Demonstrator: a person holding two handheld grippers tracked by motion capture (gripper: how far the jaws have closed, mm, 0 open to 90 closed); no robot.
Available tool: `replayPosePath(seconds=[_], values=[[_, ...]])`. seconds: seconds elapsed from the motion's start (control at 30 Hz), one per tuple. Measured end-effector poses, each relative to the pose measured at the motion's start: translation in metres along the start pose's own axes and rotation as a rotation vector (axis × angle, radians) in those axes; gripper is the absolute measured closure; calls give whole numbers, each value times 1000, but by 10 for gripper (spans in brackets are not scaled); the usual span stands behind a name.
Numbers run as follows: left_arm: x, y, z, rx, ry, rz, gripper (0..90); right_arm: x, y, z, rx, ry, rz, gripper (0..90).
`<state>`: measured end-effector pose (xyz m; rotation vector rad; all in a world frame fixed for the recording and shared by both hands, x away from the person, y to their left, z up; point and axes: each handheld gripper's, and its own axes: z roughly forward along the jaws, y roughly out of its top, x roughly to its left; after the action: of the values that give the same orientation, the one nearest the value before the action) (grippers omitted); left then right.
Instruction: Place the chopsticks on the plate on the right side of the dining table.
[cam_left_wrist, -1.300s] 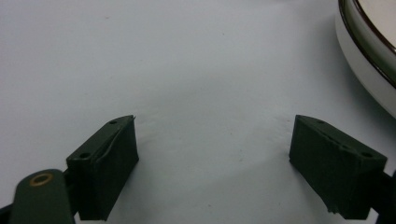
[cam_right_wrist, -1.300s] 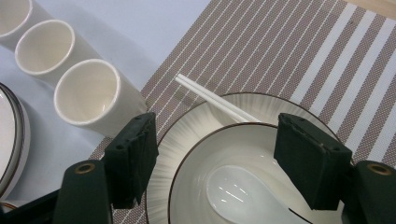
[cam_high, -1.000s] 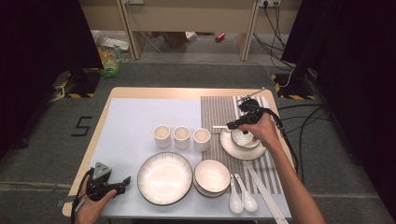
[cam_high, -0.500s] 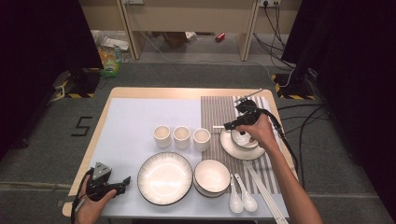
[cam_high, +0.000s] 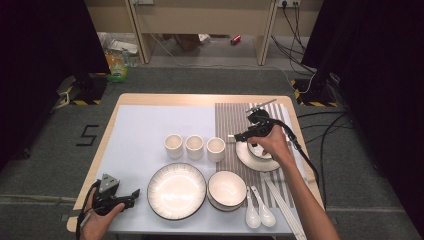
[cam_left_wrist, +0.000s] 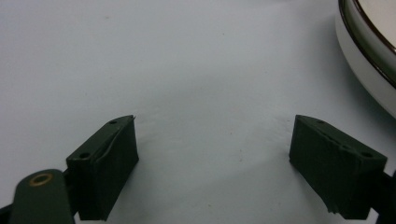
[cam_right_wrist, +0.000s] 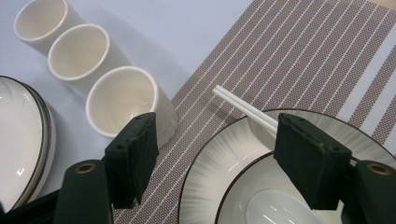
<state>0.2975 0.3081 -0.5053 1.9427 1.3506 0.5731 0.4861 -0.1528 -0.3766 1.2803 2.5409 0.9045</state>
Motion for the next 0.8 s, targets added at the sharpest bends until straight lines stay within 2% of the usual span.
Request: replayPosePath(seconds=[0.43, 0.53, 0.8], values=[[0, 0, 0, 0, 0, 0, 143, 6, 1, 11, -5, 14, -18, 316], [0, 0, 0, 1, -1, 0, 144, 11, 4, 14, 8, -2, -36, 316], [0, 0, 0, 1, -1, 0, 144, 19, 11, 18, 4, 12, -49, 317]])
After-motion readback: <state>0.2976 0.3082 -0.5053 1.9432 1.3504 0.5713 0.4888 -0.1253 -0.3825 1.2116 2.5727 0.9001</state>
